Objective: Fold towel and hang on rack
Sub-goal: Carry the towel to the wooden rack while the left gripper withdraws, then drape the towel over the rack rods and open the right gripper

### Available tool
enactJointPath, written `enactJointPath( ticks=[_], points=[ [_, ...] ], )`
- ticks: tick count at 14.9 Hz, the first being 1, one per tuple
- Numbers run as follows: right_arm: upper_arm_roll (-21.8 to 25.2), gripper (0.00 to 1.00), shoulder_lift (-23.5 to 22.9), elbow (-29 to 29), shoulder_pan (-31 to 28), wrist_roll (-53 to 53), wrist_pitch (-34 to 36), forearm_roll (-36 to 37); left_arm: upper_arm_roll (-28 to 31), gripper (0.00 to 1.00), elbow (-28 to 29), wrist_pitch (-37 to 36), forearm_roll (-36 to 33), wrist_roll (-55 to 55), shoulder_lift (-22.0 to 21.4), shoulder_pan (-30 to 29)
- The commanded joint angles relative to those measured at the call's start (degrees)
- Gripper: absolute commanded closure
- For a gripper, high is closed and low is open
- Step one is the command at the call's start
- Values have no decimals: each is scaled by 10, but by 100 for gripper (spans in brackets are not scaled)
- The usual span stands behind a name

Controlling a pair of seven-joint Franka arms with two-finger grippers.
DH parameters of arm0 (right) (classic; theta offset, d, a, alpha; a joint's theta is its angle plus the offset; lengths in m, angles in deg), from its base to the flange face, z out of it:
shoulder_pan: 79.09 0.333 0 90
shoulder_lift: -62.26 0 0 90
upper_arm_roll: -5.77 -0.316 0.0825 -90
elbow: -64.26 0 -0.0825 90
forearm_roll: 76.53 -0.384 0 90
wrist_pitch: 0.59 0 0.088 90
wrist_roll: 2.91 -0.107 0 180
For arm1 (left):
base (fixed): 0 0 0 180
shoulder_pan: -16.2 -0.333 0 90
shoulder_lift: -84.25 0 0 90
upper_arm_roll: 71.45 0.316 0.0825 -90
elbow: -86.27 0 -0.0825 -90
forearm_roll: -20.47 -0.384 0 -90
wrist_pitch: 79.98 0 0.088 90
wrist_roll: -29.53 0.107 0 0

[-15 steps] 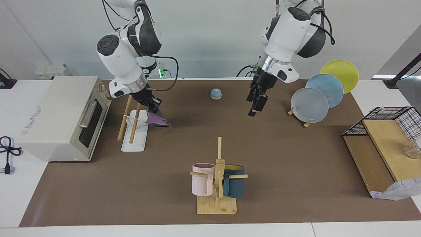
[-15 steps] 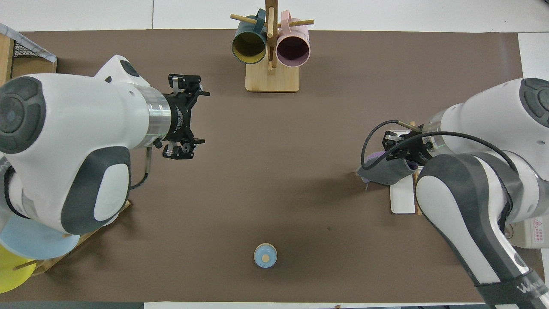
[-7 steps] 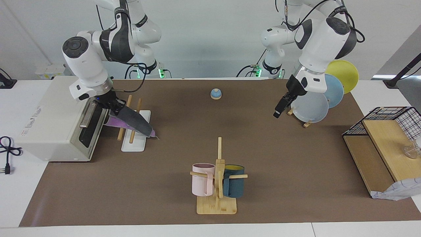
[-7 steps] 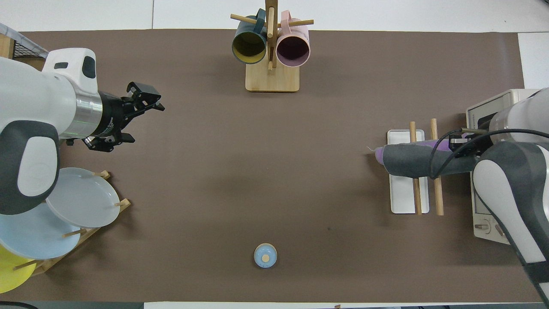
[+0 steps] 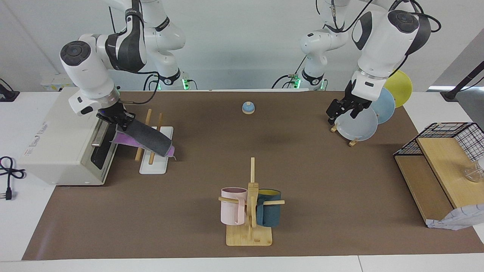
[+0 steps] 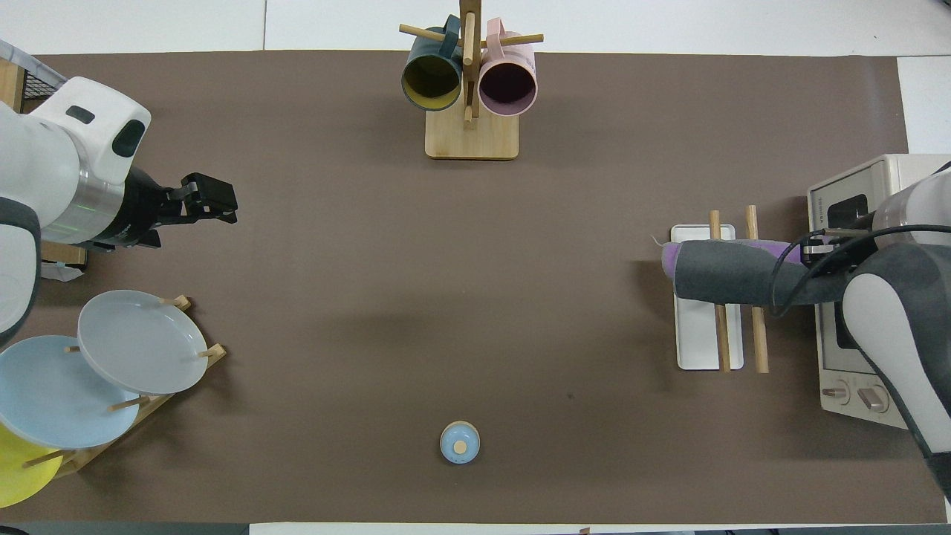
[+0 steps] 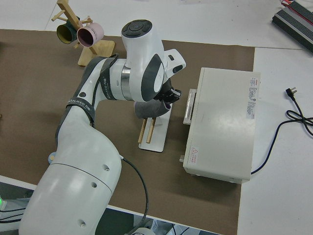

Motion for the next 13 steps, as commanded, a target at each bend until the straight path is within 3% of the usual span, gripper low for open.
enactJointPath(
  ticks=[1, 2, 6, 9, 13],
  points=[
    [-5, 46, 9, -4, -14, 24, 9, 10, -2, 0, -37, -73, -23, 62, 0, 0],
    [-5, 0, 9, -3, -20, 36, 8, 10, 4, 0, -39, -90, -34, 85, -3, 5],
    [-6, 0, 9, 8, -28, 68, 8, 10, 155, 0, -54, -134, -42, 127, -19, 123],
    [-7, 0, 9, 54, -23, 69, 46, 0, 162, 0, -55, -135, -38, 158, -20, 123],
    [-13, 0, 8, 149, -21, 66, 154, -22, 168, 0, -57, -127, -30, 185, -13, 121]
  ],
)
